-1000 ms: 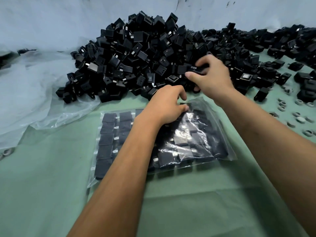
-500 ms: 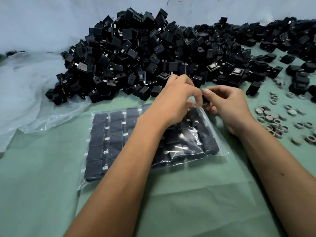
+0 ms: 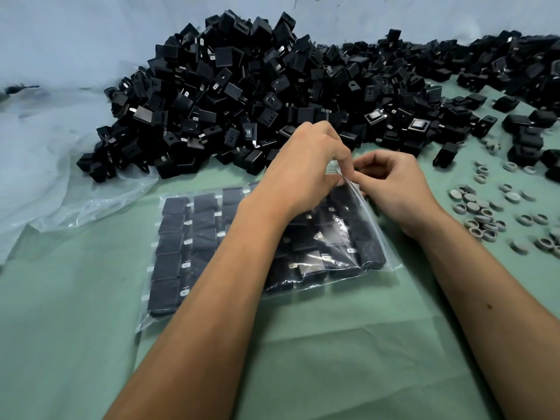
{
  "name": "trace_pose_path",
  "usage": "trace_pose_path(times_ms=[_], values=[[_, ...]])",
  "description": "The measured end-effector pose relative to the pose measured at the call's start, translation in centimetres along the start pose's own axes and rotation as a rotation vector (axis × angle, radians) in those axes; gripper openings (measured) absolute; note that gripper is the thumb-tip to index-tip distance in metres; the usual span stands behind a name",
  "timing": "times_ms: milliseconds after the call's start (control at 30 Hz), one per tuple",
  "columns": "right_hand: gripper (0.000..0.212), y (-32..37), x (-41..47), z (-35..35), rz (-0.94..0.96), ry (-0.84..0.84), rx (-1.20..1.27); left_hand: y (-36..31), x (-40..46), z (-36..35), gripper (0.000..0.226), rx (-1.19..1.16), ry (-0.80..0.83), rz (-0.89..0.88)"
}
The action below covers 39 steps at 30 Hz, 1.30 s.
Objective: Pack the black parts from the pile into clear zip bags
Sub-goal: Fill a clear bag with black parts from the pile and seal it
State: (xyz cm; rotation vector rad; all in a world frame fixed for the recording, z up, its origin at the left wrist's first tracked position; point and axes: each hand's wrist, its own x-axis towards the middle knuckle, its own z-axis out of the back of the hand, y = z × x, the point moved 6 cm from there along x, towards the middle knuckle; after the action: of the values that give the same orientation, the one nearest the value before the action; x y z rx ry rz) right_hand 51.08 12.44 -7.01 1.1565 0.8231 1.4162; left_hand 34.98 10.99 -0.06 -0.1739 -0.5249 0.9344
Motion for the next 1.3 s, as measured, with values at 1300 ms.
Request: trace_pose_path(times_ms=[1300], values=[[0.046, 2.3, -0.7, -0.5, 0.023, -0.09, -0.208, 5.5, -0.8, -1.9, 0.016, -0.103, 0.019, 0.31]])
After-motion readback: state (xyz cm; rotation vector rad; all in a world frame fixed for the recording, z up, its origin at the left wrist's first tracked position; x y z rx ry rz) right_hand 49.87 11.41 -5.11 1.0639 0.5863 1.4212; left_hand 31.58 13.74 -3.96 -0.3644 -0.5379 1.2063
